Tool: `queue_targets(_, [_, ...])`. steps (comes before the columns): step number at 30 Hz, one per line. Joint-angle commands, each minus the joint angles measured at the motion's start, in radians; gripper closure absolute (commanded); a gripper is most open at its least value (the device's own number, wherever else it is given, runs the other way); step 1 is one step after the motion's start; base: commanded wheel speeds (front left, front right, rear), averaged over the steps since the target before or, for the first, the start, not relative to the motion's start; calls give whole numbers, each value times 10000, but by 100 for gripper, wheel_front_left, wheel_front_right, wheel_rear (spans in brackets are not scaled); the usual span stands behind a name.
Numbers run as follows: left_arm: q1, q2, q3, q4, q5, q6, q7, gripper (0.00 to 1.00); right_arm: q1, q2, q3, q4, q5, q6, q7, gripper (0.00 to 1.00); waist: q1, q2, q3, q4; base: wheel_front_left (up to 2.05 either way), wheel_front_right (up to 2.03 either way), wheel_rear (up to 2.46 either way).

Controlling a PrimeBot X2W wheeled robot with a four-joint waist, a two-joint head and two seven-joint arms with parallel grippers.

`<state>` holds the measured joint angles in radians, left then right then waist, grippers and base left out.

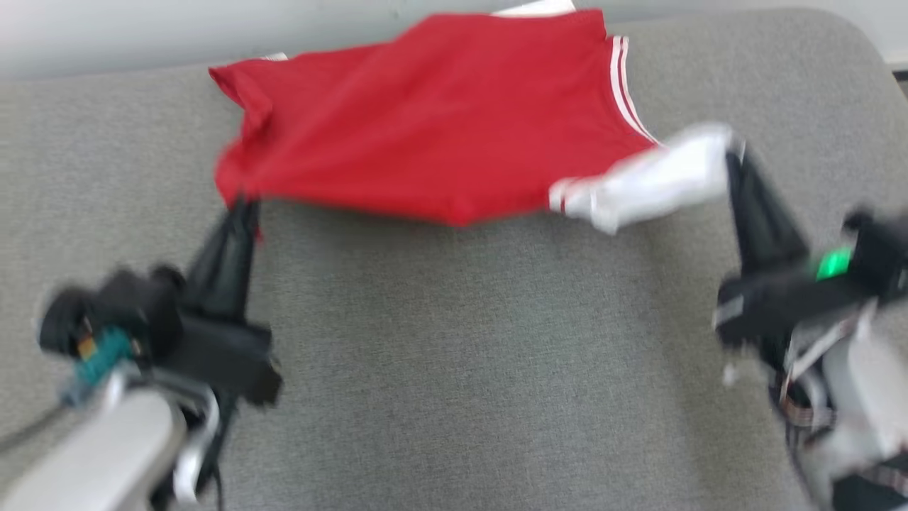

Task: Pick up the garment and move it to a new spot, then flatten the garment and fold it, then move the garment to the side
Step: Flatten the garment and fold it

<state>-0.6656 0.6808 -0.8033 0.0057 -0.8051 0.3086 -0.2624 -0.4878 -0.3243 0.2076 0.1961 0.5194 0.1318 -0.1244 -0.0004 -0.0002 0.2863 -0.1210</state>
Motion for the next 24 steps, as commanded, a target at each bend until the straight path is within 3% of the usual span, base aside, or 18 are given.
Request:
queue_targets(1, [503,-135,162,-112,97,54,-32,100,513,142,-88,-252,0,-25,39,100,4,2,-198,120,0,0,0])
queue_targets(14, [4630,-1186,1529,541,1176,-789,-34,100,4628,1018,-997,-899,-562,-25,104,100,4,2,-1016,220,0,0,0])
queue_targets(24, [6435,-1820,2499,1157,2234,-1313,-34,100,6921,1357,-1154,-1090,-709,-25,424,100,4,2,-1614,486,0,0,0])
